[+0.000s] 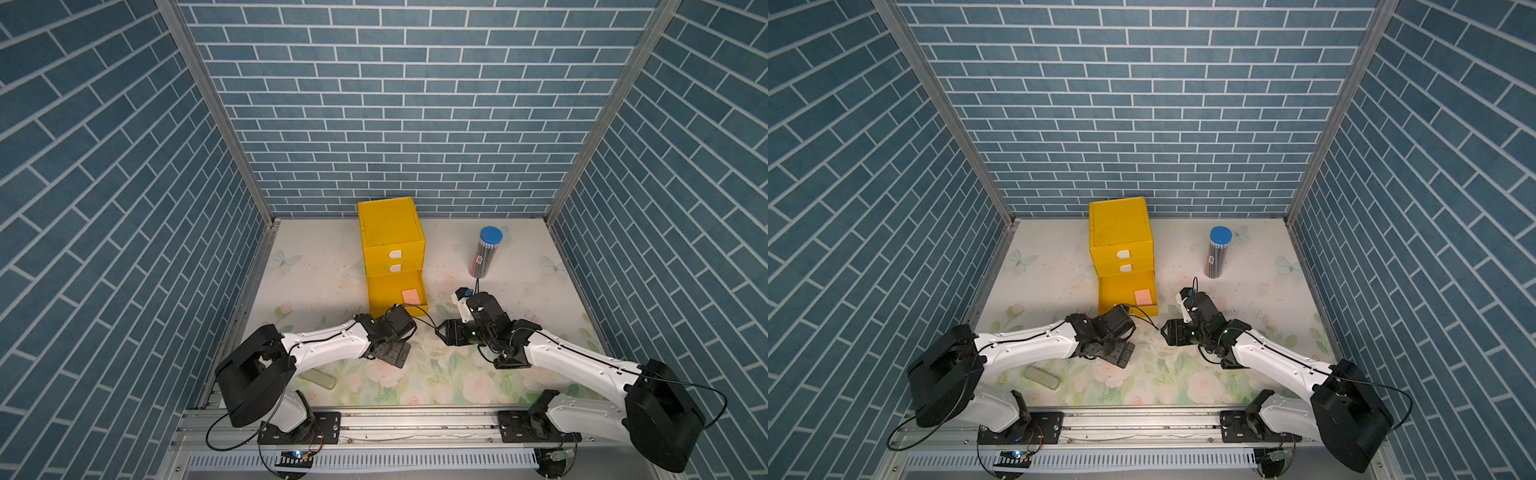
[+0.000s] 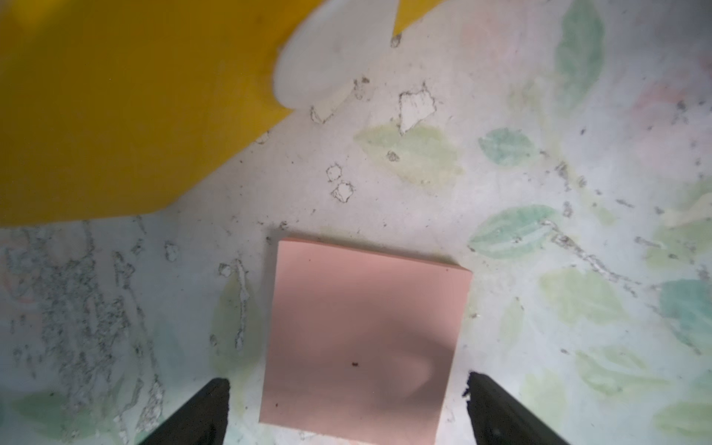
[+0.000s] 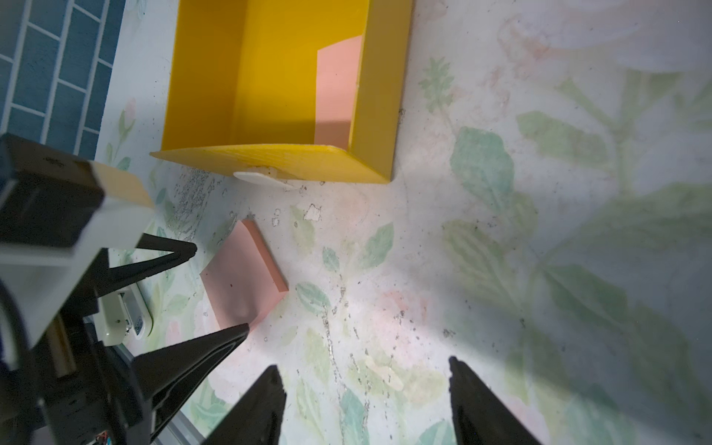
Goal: Please put the sticky notes in the drawer by color
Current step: Pick up the sticky notes from the center of the board.
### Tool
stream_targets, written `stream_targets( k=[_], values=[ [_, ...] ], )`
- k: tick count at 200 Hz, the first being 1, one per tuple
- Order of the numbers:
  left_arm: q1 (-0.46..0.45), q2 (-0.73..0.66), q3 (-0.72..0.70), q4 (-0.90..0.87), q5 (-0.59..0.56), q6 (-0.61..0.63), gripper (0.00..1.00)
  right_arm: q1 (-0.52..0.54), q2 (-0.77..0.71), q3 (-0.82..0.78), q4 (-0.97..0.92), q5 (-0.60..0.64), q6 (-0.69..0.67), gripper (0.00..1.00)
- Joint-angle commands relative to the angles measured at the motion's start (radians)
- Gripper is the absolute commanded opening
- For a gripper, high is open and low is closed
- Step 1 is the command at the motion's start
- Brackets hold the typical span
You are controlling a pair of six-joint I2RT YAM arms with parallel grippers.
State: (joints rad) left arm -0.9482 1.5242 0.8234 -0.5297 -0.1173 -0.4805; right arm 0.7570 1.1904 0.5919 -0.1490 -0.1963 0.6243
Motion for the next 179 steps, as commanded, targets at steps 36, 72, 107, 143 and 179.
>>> stream_targets(
  k=[36,72,107,143,179],
  values=[
    [0.015,0.059,0.011,-0.003,0.007,0.057,1.0,-0.004,-0.023,0.002,-0.006,0.018,-0.009,0.7],
    [0.016,0.084,0.023,-0.022,0.022,0.068,1.0,-0.004,-0.021,0.008,-0.008,0.017,-0.01,0.71],
    [0.012,0.077,0.026,-0.061,0.022,0.051,0.95,-0.002,-0.029,0.016,-0.016,0.018,-0.012,0.71],
    [-0.004,0.115,0.034,-0.066,0.008,0.055,0.96,-0.004,-0.031,0.019,-0.021,0.023,-0.015,0.71],
    [-0.004,0.134,0.005,-0.018,0.029,0.055,0.96,-0.004,-0.032,0.014,-0.021,0.026,-0.015,0.71]
  ],
)
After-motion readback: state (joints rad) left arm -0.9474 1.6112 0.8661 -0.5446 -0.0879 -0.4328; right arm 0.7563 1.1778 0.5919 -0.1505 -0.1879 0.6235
